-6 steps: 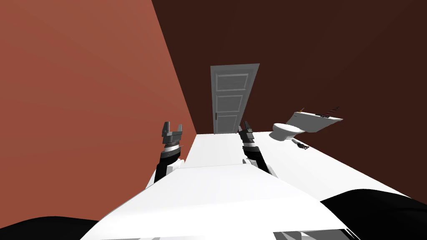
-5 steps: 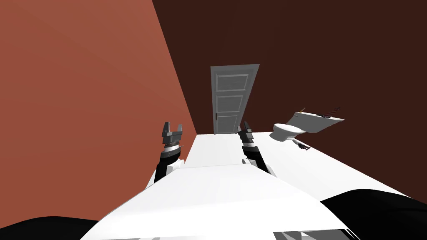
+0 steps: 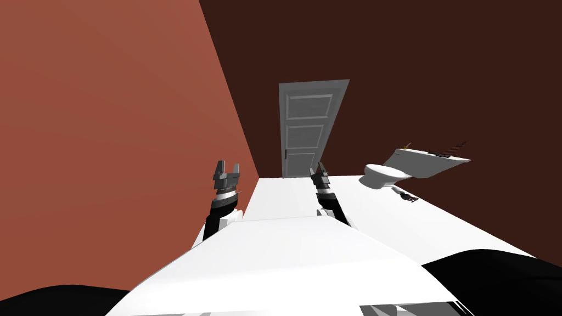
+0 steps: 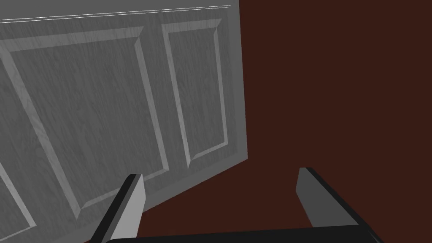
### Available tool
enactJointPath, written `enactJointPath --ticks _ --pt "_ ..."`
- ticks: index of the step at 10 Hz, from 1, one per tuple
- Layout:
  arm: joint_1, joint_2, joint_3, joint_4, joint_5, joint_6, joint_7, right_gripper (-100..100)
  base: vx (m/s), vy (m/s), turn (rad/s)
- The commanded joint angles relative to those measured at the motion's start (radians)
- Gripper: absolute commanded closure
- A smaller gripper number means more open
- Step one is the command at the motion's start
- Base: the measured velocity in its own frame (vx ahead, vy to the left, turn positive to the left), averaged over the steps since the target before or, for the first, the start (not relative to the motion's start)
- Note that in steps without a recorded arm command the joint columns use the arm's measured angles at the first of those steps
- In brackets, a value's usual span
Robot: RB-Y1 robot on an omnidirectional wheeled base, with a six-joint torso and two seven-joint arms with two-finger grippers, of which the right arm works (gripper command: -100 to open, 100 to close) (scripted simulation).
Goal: Pull the door open
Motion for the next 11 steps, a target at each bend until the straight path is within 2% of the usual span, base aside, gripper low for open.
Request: enactJointPath --ticks 1,11 --pt "-0.006 -0.009 0.003 0.025 -0.015 -0.010 -0.028 -100 0.120 0.026 0.019" --pt "-0.074 -0.058 0.039 0.237 -0.126 -0.078 -0.228 -100 0.123 0.024 0.021"
